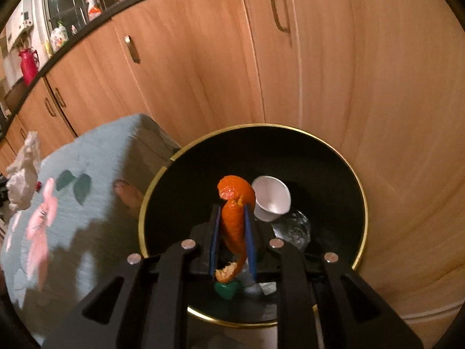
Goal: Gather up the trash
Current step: 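Carry peel and tissue to the bin and open both grippers over it, then grasp the red wrapper with the right gripper while the left grasps the clear plastic cup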
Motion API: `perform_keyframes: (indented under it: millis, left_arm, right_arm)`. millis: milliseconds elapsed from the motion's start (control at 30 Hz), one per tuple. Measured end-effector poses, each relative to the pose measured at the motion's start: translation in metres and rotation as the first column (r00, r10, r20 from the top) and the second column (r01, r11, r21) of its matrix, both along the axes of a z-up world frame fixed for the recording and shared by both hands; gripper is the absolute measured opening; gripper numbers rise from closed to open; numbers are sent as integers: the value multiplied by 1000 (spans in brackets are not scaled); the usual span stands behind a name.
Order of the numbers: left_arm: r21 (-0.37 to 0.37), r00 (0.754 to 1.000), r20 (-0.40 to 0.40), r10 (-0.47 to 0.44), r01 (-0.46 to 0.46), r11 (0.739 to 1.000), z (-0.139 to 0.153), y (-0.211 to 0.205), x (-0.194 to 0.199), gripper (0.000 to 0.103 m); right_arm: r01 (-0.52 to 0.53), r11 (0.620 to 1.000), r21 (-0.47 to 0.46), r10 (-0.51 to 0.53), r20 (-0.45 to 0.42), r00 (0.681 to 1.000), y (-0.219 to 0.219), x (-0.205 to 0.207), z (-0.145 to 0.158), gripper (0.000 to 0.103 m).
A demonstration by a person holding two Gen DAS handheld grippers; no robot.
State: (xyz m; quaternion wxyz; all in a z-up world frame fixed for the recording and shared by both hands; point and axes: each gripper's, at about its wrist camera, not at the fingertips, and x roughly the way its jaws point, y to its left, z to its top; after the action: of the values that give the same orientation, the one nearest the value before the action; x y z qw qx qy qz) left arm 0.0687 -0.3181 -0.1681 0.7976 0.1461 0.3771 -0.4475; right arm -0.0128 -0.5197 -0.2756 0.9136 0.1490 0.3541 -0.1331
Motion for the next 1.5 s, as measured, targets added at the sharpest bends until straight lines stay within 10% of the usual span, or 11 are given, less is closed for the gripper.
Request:
perform_keyframes:
  millis: [67,133,667,867,1033,1300,1400,1500]
  left_arm:
    - [4,1000,-3,-14,14,1000,-3,-9,0,3]
    - [7,1000,-1,-23,23,1000,-4,-17,-2,3]
    - [100,993,-31,-113,116,988,-39,-101,6,7]
    - [81,993,-51,-107,111,991,-51,-111,16,71]
    - [23,995,-9,-96,96,995,-30,-93,23,75]
    - [-133,987,-30,156,-158,978,7,52,56,75]
    - [-124,946,11,324,-320,939,7,142,66,75]
    - [-72,855,40,517,-514,855,-5,237,80,75]
  right_arm:
    - [35,999,-8,-35,1,999,-8,-4,-2,56]
    - [54,998,-22,-54,20,998,-9,-10,1,69]
    - [151,987,56,-158,144,977,-3,-70,25,78]
    - [154,987,50,-160,146,976,-4,-74,26,77]
    - [126,991,34,-130,154,979,9,-68,35,77]
    - [-214,976,-29,216,166,962,110,2,80,78]
    - [-424,904,-61,428,124,895,189,59,89,78]
    - [-603,794,-77,607,70,791,270,117,88,75]
